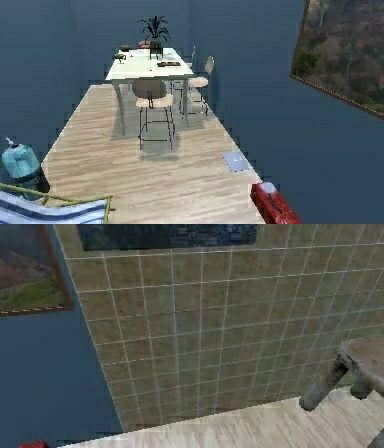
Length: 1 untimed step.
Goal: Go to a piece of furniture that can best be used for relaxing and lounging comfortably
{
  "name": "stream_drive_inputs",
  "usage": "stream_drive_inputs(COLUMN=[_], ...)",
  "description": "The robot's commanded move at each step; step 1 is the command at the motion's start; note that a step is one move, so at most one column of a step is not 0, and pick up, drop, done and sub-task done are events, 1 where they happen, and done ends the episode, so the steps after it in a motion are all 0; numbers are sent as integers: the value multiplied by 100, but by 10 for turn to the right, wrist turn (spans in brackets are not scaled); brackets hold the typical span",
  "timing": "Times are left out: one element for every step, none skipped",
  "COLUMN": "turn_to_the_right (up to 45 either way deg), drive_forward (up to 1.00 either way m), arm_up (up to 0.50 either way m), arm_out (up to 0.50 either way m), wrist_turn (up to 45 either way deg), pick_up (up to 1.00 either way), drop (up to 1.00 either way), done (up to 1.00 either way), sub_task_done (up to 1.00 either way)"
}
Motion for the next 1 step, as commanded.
stream_drive_inputs(turn_to_the_right=[0], drive_forward=[65], arm_up=[0], arm_out=[0], wrist_turn=[0], pick_up=[0], drop=[0], done=[0], sub_task_done=[0])
